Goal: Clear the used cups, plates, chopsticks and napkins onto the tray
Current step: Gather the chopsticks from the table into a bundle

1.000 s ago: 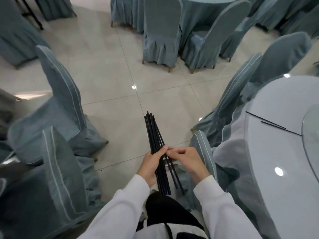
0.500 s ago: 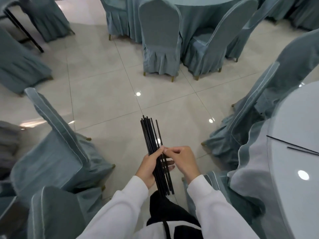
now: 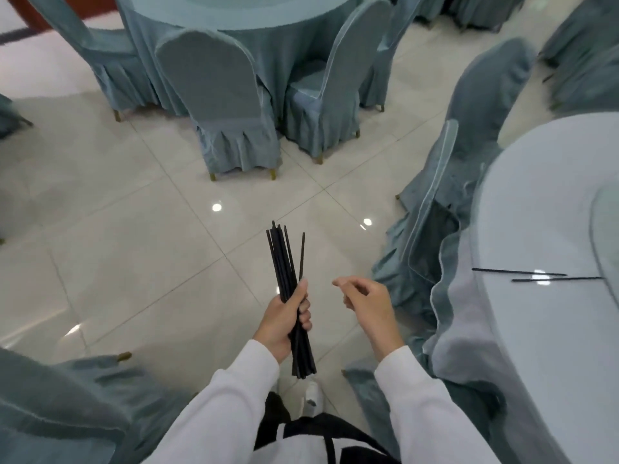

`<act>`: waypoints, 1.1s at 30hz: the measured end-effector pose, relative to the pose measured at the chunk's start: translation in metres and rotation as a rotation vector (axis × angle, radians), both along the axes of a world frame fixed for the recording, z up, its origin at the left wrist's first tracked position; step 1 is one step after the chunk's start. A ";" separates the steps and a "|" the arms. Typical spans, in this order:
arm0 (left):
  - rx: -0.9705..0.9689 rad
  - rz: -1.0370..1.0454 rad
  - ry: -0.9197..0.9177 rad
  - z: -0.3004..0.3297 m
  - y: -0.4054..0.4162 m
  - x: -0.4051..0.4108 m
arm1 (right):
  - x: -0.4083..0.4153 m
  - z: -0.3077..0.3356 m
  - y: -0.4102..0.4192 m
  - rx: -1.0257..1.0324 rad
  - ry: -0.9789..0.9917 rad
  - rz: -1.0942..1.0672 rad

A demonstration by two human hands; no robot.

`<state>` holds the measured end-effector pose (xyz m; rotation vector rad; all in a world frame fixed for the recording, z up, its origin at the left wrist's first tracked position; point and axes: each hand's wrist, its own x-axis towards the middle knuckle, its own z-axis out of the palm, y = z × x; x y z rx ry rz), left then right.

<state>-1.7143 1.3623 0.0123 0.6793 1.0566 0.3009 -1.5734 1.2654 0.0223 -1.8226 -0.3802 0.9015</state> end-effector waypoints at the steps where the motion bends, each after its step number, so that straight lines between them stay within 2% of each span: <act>1: -0.015 -0.028 0.003 -0.003 0.005 0.012 | 0.010 -0.001 -0.003 -0.009 0.011 -0.039; 6: -0.042 -0.196 0.025 -0.013 0.032 0.070 | 0.048 -0.005 -0.006 -0.035 0.033 -0.238; 13: -0.043 -0.460 -0.047 -0.010 0.092 0.171 | 0.103 0.005 0.023 -0.058 0.019 -0.467; 19: -0.013 -0.637 -0.118 -0.006 0.118 0.227 | 0.131 0.008 0.033 -0.058 0.008 -0.629; 27: -0.043 -0.819 -0.095 -0.008 0.121 0.306 | 0.172 -0.008 0.005 -0.082 0.069 -0.870; 33: -0.104 -0.872 -0.036 -0.019 0.100 0.368 | 0.223 -0.038 -0.024 -0.089 0.154 -1.026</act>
